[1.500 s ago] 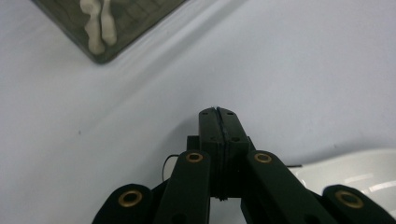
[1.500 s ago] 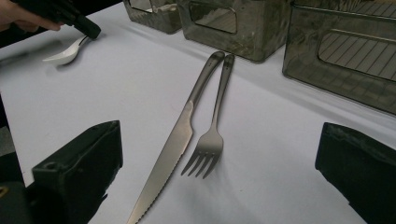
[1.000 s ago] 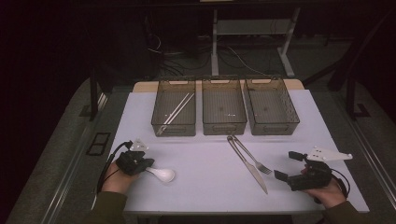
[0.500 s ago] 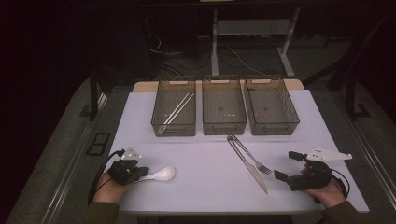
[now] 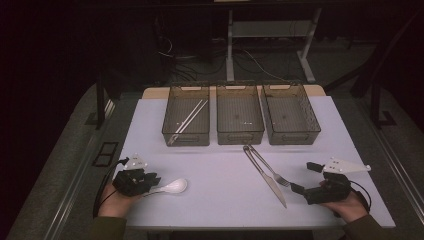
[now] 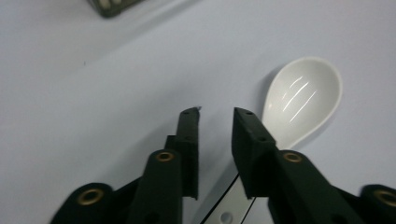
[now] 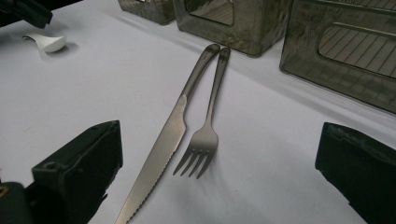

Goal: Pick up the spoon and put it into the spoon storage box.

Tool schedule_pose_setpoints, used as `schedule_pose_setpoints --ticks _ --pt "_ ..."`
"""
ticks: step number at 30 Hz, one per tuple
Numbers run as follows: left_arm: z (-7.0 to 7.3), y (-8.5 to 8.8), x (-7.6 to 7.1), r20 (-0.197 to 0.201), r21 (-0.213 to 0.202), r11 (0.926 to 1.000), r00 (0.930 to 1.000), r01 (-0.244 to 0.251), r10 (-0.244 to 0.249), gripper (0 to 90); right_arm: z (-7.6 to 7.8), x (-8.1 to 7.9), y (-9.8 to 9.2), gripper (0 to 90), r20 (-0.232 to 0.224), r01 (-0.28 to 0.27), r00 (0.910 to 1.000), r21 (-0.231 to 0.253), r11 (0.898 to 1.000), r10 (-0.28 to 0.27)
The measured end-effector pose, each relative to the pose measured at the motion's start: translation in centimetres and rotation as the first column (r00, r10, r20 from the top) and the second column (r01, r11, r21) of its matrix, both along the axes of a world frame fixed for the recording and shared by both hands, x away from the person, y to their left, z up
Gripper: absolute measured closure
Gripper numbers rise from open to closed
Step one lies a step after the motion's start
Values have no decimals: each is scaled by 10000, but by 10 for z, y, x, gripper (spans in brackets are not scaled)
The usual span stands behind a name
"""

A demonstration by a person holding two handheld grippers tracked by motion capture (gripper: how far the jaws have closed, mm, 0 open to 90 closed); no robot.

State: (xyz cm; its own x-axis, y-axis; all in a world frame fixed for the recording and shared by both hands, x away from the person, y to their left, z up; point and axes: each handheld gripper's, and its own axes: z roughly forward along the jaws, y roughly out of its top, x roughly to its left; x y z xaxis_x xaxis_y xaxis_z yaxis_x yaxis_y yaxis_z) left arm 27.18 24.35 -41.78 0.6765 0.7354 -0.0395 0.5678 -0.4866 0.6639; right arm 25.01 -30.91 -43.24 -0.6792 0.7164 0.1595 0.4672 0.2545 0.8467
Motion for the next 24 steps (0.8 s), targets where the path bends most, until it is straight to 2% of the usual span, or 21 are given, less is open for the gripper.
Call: schedule_pose_setpoints --ticks 4,7,12,18,24 --pt "6 -5 0 196 -596 9978 9994 281 -269 587 -2 3 4 10 8 -81 10000 -185 9998 82" --pt "7 -11 0 345 -931 9925 9965 787 -757 525 -2 3 6 10 0 -148 9999 -205 9997 148" --pt "5 -24 1 174 -1333 9823 9913 1318 -1307 473 -2 3 6 10 -26 -141 9999 -195 9997 140" --pt "0 -35 6 6 -1593 9748 9874 1563 -1582 425 -2 3 6 10 -33 -162 9999 -212 9996 161" --pt "-9 -42 10 -195 -1651 9731 9859 1607 -1661 394 -2 3 6 10 -30 -156 9999 -229 9996 155"
